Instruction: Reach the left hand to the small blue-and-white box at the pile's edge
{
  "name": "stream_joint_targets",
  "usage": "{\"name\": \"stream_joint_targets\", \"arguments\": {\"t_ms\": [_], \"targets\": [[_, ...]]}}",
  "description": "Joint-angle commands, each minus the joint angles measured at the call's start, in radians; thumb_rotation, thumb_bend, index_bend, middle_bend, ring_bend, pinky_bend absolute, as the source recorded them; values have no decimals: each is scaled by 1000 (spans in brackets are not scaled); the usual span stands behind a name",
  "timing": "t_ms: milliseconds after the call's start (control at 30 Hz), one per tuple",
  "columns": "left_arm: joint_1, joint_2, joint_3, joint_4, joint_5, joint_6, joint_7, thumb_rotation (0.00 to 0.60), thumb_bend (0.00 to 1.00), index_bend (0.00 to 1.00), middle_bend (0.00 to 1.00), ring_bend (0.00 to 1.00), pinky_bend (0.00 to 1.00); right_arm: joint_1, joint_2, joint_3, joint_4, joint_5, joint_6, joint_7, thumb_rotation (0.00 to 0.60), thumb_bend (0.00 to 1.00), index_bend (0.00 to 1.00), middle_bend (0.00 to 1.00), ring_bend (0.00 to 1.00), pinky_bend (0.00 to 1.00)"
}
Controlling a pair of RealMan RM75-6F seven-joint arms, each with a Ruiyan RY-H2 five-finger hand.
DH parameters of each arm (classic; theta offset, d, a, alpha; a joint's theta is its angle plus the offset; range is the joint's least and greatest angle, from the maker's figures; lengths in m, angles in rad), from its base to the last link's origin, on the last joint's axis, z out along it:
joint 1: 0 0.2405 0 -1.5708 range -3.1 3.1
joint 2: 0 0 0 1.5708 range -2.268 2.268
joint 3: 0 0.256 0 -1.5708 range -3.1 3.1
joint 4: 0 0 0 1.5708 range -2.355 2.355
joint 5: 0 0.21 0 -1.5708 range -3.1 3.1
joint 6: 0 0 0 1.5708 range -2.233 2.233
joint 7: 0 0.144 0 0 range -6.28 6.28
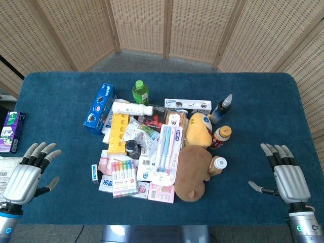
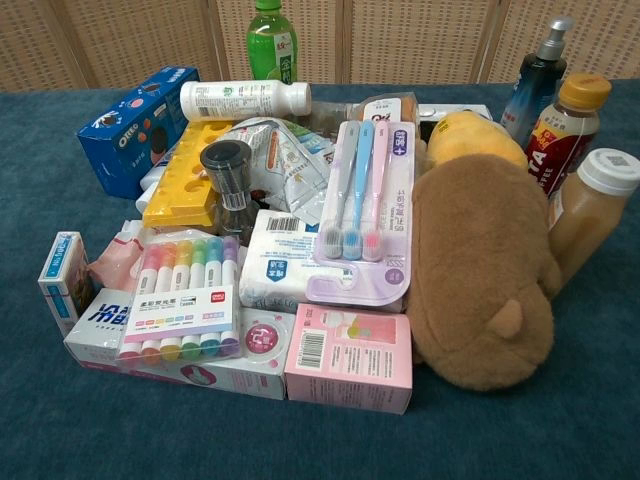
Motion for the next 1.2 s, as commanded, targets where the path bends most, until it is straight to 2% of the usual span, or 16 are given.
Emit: {"name": "stream_joint_targets", "arguments": {"t_ms": [33,267,500,667,933,1200], "targets": [[2,0,2,6,1,1,-7,600,345,178,139,30,0,3,-1,4,-4,2,-2,-4,364,5,0,0,0,0],[2,0,5,5,-13,-11,-38,600,345,159,132,30,0,-3,-1,-1,-9,-8,2,-2,363,6,0,0,0,0],[-15,-12,18,10,-41,-73,-96,600,342,60,110,30,0,-17,8,-7,-23,-16,15,1,365,5,0,0,0,0],[-25,-44,26,20,-64,-117,-89,600,335,8,93,30,0,-16,18,-6,-39,-22,13,-4,365,4,0,0,0,0],[-52,-168,22,87,-100,-185,-149,599,326,0,59,30,0,-15,18,-6,-41,-22,5,9,364,6,0,0,0,0],[-88,-322,11,225,-107,-239,-259,600,324,0,70,30,0,-31,36,-11,-39,-23,19,31,363,5,0,0,0,0]]}}
